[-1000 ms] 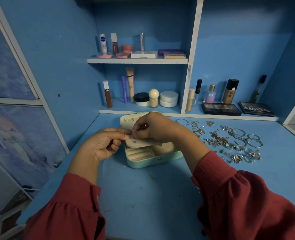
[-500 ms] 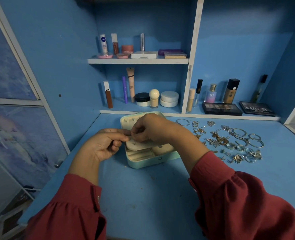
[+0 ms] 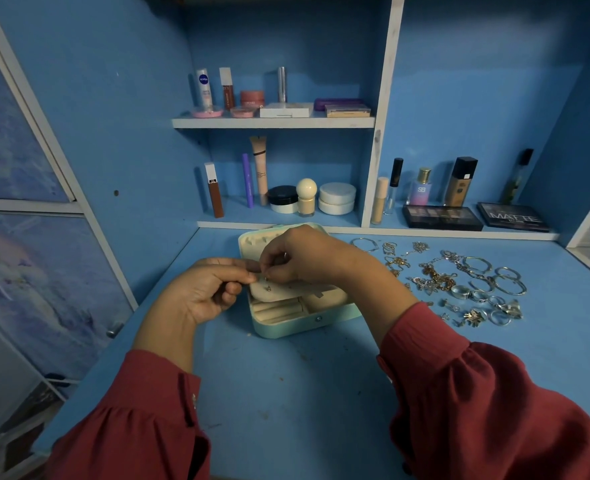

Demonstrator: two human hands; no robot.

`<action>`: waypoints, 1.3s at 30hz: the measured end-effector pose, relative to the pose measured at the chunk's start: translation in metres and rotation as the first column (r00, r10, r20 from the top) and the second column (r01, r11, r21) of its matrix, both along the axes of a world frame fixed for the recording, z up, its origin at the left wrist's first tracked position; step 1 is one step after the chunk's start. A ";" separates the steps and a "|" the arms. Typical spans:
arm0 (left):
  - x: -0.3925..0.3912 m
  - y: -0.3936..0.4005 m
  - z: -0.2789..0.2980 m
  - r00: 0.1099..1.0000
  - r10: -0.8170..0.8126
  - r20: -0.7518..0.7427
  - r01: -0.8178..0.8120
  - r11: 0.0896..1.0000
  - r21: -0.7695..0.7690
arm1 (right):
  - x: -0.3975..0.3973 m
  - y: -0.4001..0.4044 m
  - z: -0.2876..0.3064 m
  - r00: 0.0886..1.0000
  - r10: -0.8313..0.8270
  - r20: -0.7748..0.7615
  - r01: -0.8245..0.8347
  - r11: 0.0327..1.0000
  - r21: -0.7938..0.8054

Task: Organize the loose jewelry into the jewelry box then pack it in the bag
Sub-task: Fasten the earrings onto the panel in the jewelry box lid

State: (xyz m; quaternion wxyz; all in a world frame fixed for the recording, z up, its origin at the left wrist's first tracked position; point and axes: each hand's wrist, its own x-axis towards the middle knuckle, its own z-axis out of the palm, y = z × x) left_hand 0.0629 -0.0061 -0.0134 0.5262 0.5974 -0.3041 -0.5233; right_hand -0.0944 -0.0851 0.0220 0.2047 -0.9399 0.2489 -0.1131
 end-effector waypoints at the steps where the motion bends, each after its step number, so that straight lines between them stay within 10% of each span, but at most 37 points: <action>1: 0.000 0.000 0.000 1.000 0.000 0.000 0.000 1.000 0.000 | 0.000 0.000 0.000 1.000 0.001 -0.002 -0.001 1.000 0.001; 24: 0.005 0.001 -0.001 1.000 -0.025 -0.015 0.024 0.998 -0.051 | -0.007 -0.002 -0.003 0.999 -0.010 0.048 0.011 0.999 -0.034; 39: -0.001 -0.006 -0.005 0.995 0.069 -0.066 -0.083 0.965 -0.247 | -0.143 -0.046 -0.011 0.902 -0.391 0.182 0.376 0.920 0.113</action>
